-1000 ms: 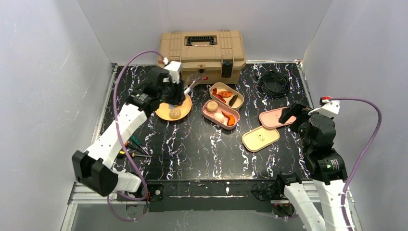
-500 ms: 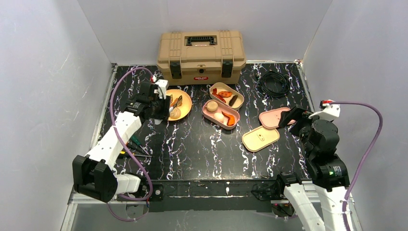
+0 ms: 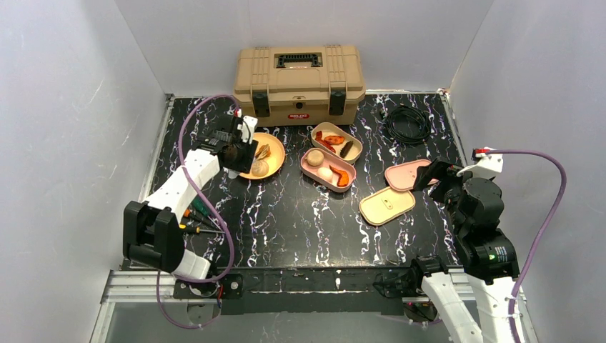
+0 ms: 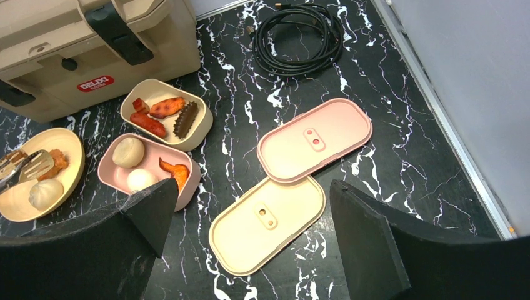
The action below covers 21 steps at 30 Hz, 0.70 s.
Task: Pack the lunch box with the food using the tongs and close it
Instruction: Place the fake food in the packing box, then pick up the fake food from the plate.
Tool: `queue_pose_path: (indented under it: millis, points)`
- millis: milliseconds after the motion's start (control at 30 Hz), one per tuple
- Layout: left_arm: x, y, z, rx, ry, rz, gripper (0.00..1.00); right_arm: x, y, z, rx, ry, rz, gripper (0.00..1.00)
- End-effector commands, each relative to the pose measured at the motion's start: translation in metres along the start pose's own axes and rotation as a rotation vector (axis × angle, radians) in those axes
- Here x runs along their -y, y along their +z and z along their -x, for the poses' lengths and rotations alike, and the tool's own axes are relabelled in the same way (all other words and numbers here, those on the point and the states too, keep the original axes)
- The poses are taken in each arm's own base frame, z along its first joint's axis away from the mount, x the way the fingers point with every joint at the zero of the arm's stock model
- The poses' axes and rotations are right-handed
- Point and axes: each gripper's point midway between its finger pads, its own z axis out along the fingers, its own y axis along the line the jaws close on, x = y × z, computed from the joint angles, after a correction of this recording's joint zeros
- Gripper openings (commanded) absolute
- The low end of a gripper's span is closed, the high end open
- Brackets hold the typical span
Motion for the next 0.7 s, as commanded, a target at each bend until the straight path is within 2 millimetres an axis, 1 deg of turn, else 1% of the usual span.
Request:
queue_pose_path:
  millis: [0,200,267,367,533,600,667]
  points:
    - [0.000,-0.002,0.014,0.023,0.021,-0.018,0.46,0.000,0.001,0.002,0.018,-0.024,0.007,1.00]
    - [0.007,0.006,0.022,0.032,0.027,-0.062,0.46,0.002,0.002,0.000,0.013,-0.033,-0.001,1.00]
    - [0.016,0.008,0.023,0.030,0.016,-0.109,0.46,0.002,0.002,0.000,0.015,-0.033,0.000,1.00]
    - [0.022,0.009,0.023,0.041,0.002,-0.138,0.46,0.002,0.002,-0.001,0.012,-0.033,0.000,1.00]
    - [0.013,0.012,0.021,0.035,-0.023,-0.086,0.46,0.001,0.003,-0.002,0.011,-0.031,0.002,1.00]
    - [0.012,0.017,0.022,0.019,-0.041,-0.076,0.46,0.001,0.004,-0.001,0.011,-0.031,0.004,1.00]
    - [0.007,0.021,0.019,-0.010,-0.060,-0.043,0.46,0.000,0.004,-0.002,0.009,-0.028,0.006,1.00]
